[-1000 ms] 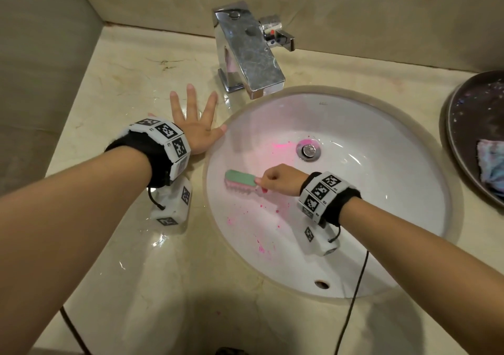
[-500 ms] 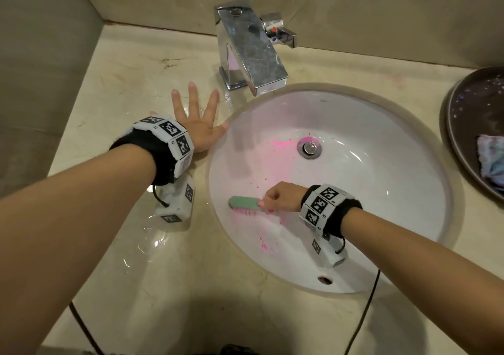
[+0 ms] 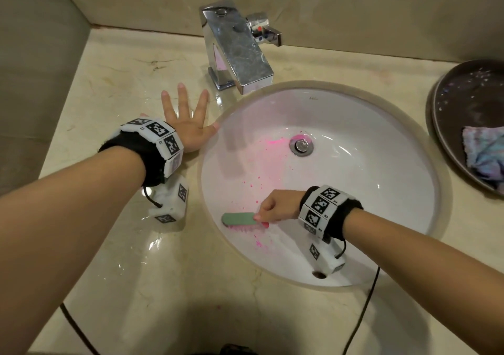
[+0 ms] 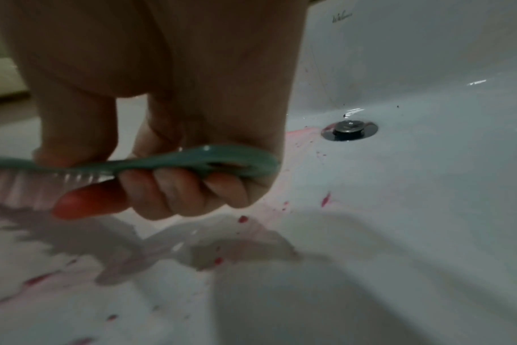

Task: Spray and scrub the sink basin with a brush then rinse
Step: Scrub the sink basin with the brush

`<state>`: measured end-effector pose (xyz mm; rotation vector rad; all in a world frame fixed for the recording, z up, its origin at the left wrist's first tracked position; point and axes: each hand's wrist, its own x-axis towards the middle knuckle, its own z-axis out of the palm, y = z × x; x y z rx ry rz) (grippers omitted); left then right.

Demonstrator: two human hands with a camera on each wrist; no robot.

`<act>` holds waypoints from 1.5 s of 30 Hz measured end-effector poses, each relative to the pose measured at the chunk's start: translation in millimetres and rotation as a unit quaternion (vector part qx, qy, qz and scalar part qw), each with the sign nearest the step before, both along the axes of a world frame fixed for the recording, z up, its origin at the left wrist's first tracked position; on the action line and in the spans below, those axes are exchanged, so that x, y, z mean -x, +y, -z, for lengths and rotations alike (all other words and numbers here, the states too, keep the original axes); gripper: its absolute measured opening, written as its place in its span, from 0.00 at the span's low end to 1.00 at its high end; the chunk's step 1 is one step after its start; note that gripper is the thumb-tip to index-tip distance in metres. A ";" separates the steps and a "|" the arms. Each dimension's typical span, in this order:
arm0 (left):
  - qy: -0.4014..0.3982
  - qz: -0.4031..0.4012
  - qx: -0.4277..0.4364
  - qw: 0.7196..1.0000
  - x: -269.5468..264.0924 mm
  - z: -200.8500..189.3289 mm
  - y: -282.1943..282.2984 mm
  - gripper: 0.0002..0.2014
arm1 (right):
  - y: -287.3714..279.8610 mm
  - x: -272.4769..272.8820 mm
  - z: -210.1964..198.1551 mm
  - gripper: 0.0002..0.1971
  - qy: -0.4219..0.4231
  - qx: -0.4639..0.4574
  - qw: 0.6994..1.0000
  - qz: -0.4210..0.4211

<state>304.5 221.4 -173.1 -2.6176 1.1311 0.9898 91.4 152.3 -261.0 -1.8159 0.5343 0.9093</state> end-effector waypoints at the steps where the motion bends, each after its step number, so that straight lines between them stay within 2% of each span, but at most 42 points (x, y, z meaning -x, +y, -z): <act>1: 0.002 -0.002 0.001 1.000 0.6 -0.7 0.1 0.34 | -3.6 0.5 -0.1 0.18 0.005 0.035 0.999 -0.002; 4: 0.005 -0.005 0.005 1.000 4.4 -5.0 -0.3 0.33 | -5.5 -2.0 2.1 0.19 0.015 0.124 0.992 0.009; 7: 0.004 -0.005 0.005 1.000 4.1 -5.2 -0.2 0.33 | 8.7 -5.5 1.9 0.17 -0.021 0.063 0.997 0.041; 9: 0.001 -0.003 0.002 1.000 3.4 -3.7 0.3 0.33 | 12.8 -1.4 -2.4 0.17 -0.035 0.028 0.998 0.035; 11: -0.002 -0.002 0.001 1.000 3.4 -3.8 0.3 0.33 | 6.5 4.5 -4.4 0.17 -0.017 0.042 0.999 0.008; 15: 0.002 -0.005 0.004 1.000 1.5 -1.9 -0.1 0.33 | -0.7 2.8 -3.9 0.17 0.045 0.151 0.987 -0.004; 17: -0.004 -0.003 0.003 1.000 -0.3 1.1 0.5 0.33 | 6.5 -8.6 -4.3 0.18 0.036 0.151 0.988 0.018; 20: -0.015 -0.002 0.009 1.000 0.3 6.4 1.4 0.33 | 13.5 -14.0 -9.9 0.19 -0.016 0.086 0.995 0.042; 23: -0.028 0.006 0.012 1.000 2.5 7.8 6.3 0.33 | 6.7 3.4 -14.4 0.17 -0.003 0.046 0.998 -0.029; 25: -0.032 0.015 0.007 0.999 4.3 7.9 12.9 0.33 | -2.7 12.0 -13.1 0.18 0.030 0.095 0.992 -0.072; 28: -0.032 0.014 0.003 0.999 13.4 4.7 26.2 0.36 | -6.7 2.0 -11.6 0.19 0.050 0.172 0.980 -0.089; 32: -0.026 -0.028 -0.014 0.999 36.7 -1.8 45.7 0.40 | 5.2 -13.1 -13.4 0.18 -0.019 0.128 0.988 -0.082; 35: -0.017 -0.062 -0.022 0.998 57.3 -3.7 59.9 0.40 | 0.7 4.4 -16.3 0.19 -0.034 0.071 0.988 -0.133; 38: -0.013 -0.104 -0.030 0.994 77.8 -3.4 75.1 0.40 | -11.9 23.0 -14.0 0.19 -0.008 0.097 0.979 -0.177; 41: -0.008 -0.139 -0.039 0.990 98.5 -5.1 87.1 0.39 | -13.3 21.3 -7.7 0.20 -0.017 0.153 0.974 -0.166; 45: 0.000 -0.198 -0.046 0.979 121.7 -5.7 101.1 0.39 | 0.2 20.6 -10.3 0.18 -0.067 0.075 0.979 -0.179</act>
